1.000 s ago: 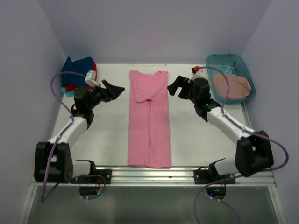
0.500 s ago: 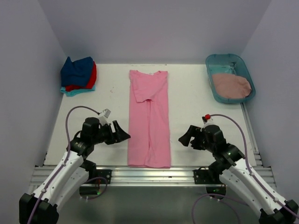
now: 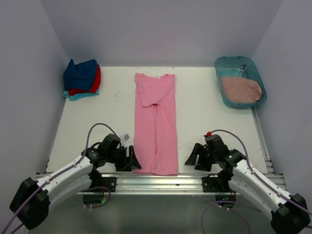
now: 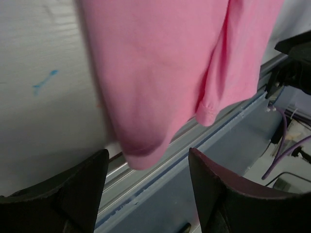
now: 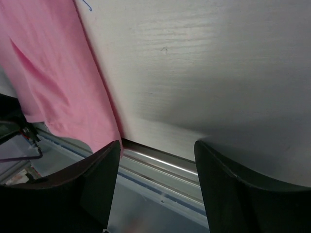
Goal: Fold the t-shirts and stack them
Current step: Rotate the tshirt 90 degrees, then grab the bottom of the folded rectangular tshirt with both arms
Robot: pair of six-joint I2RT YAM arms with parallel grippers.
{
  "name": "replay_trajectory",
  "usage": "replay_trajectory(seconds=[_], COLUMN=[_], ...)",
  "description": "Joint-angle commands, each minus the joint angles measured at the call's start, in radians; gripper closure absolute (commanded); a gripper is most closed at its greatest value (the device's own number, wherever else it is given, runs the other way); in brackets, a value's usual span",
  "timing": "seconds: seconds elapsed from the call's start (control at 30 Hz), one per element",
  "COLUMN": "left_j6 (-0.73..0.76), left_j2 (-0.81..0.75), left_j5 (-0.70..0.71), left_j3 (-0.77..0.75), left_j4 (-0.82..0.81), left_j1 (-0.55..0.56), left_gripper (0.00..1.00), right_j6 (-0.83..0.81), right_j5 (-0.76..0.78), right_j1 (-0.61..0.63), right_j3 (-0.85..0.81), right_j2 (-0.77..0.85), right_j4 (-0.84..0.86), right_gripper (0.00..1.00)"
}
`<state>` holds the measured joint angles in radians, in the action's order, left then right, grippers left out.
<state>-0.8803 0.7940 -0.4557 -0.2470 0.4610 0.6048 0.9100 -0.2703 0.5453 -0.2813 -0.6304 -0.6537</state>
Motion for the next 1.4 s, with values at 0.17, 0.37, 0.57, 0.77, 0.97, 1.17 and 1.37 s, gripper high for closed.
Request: replay_trajectory(seconds=[0.17,0.37,0.57,0.77,0.97,1.17,1.37], left_j6=[-0.077,-0.086,-0.078,-0.077,-0.071,-0.034,0.033], left_j2=[0.102,0.114,0.114,0.103,0.083,-0.005,0.016], left_j5=[0.091,0.112,0.123,0.109,0.103,0.155,0.278], left_j3=[0.031,0.054,0.061,0.087,0.081,-0.009,-0.159], left_j4=[-0.137,-0.159,-0.159,-0.191,-0.216,-0.200,-0.148], left_j1=[0.124,0.133,0.136,0.136,0.136,0.138,0.136], left_gripper=[0.28,0.30,0.45,0.88,1.00,1.00,1.00], right_j6=[0.072,0.144,0.176,0.175,0.167,0.126,0.046], right_j5=[-0.102,-0.081,-0.032,-0.014,0.005,0.035,0.118], right_j1=[0.125,0.254,0.309,0.315,0.321,0.321,0.321], right_j3=[-0.010,-0.019,-0.038,-0.045,-0.077,-0.148,-0.280], right_j2=[-0.202,-0.350,-0.387,-0.390,-0.365,-0.348,-0.394], right_j4=[0.204,0.350,0.371,0.368,0.359,0.342,0.278], right_gripper=[0.36,0.45,0.61,0.87,1.00,1.00,1.00])
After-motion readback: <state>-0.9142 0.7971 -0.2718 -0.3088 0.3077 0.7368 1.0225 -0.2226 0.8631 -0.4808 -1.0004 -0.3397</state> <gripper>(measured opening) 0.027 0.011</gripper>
